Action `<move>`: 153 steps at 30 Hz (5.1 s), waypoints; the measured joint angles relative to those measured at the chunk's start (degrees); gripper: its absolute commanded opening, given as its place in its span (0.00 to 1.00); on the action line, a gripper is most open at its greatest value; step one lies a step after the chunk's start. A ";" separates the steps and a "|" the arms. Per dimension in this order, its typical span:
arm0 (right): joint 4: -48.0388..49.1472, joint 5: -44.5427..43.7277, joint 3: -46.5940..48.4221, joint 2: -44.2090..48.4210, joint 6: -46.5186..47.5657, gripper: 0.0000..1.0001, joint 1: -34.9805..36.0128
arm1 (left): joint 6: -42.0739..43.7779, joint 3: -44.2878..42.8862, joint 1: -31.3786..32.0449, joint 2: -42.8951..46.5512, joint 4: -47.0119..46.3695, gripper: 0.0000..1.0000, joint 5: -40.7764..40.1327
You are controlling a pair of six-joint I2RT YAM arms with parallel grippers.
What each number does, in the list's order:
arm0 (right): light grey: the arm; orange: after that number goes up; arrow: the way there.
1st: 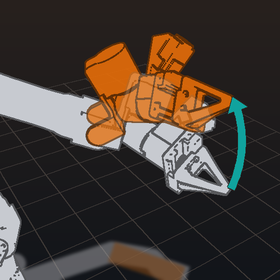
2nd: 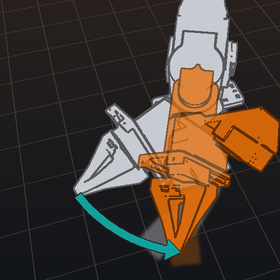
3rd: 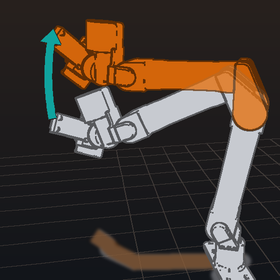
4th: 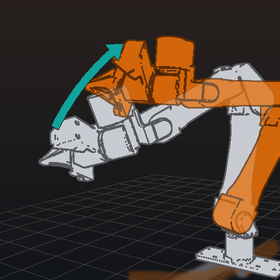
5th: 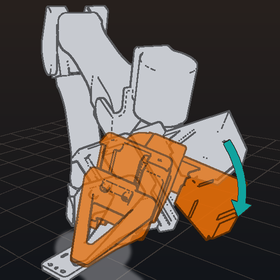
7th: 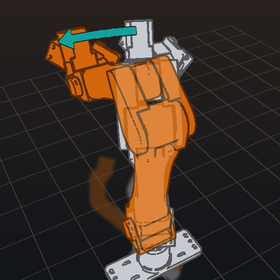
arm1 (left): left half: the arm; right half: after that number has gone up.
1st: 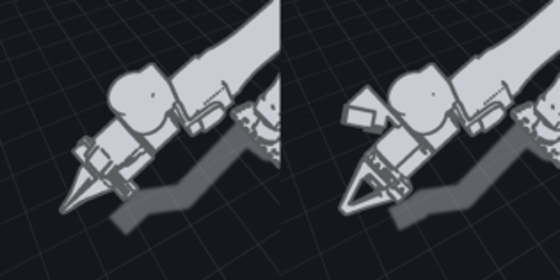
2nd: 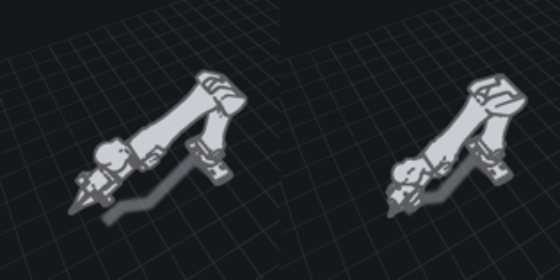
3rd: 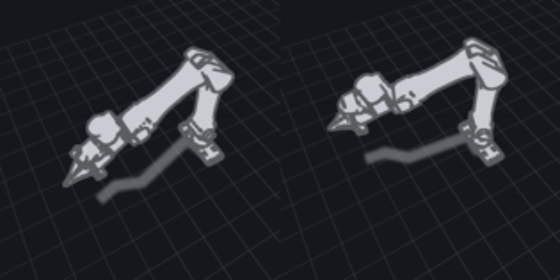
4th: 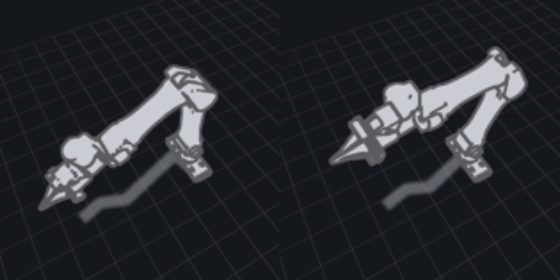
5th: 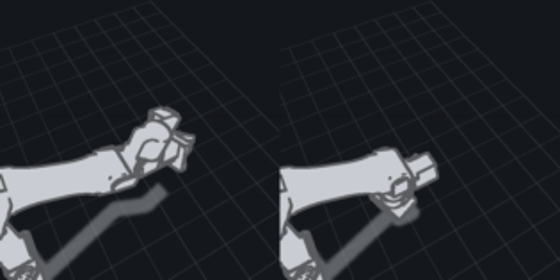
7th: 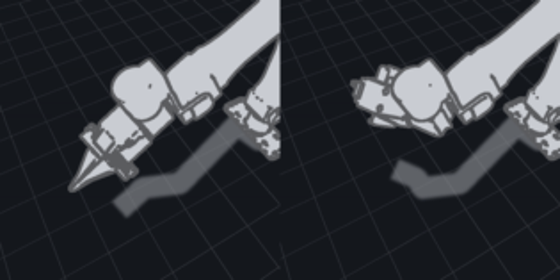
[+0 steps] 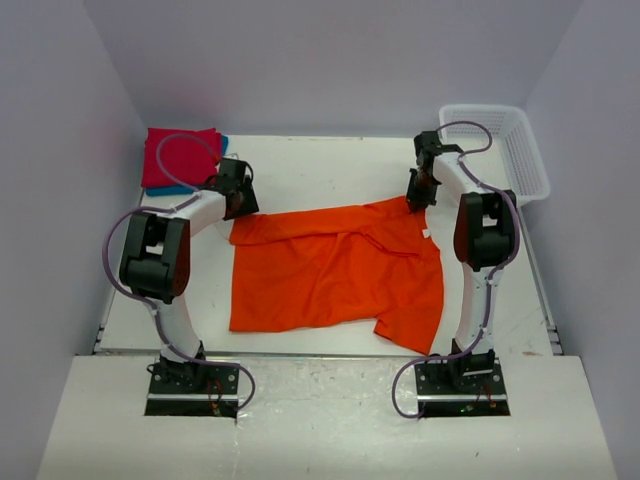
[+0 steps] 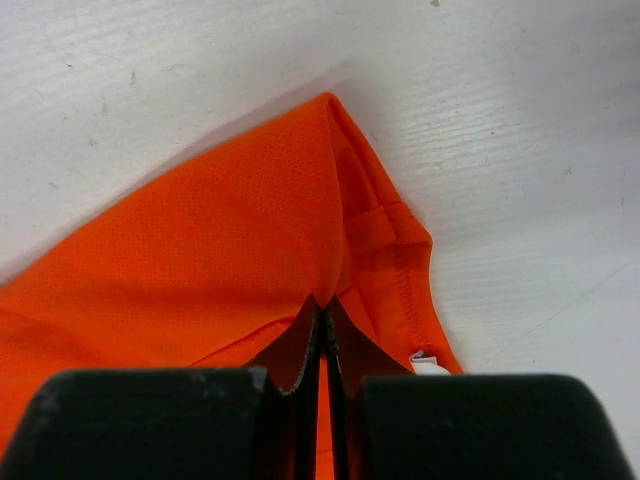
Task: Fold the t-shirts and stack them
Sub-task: Fold the flattened tshirt in 1/3 of the way, then grap the side of the flattened tshirt closest away from the robot with both arms
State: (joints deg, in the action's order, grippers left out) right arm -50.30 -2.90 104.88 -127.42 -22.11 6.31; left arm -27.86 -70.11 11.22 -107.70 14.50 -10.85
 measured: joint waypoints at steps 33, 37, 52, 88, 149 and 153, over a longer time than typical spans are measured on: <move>1.95 -6.69 -6.95 6.99 -2.89 0.19 -2.54 | -0.02 -2.36 -1.46 -5.09 -2.29 0.53 1.27; 2.58 -6.43 -8.11 6.99 -2.67 0.38 -2.54 | 0.02 -0.94 -1.53 -3.34 -2.03 0.60 1.44; 3.78 -6.84 -13.75 18.88 -2.49 0.77 2.67 | 0.52 2.19 -0.44 8.72 -2.08 0.63 1.62; 10.73 0.94 -24.24 14.97 -2.01 0.00 10.95 | 0.42 10.64 1.18 4.00 -4.42 0.02 3.13; 2.60 -11.54 -64.46 64.87 -28.06 0.62 42.27 | -0.35 13.33 13.77 22.47 -5.44 0.51 2.10; 0.28 -11.54 -68.08 66.18 -36.48 0.63 47.15 | -1.79 14.21 20.76 20.37 -6.40 0.50 4.07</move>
State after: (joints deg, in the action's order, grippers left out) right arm -50.02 -14.44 36.80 -61.23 -58.59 53.45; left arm -29.65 -55.90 31.99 -87.33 8.10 -6.79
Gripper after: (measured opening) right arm 0.626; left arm 0.507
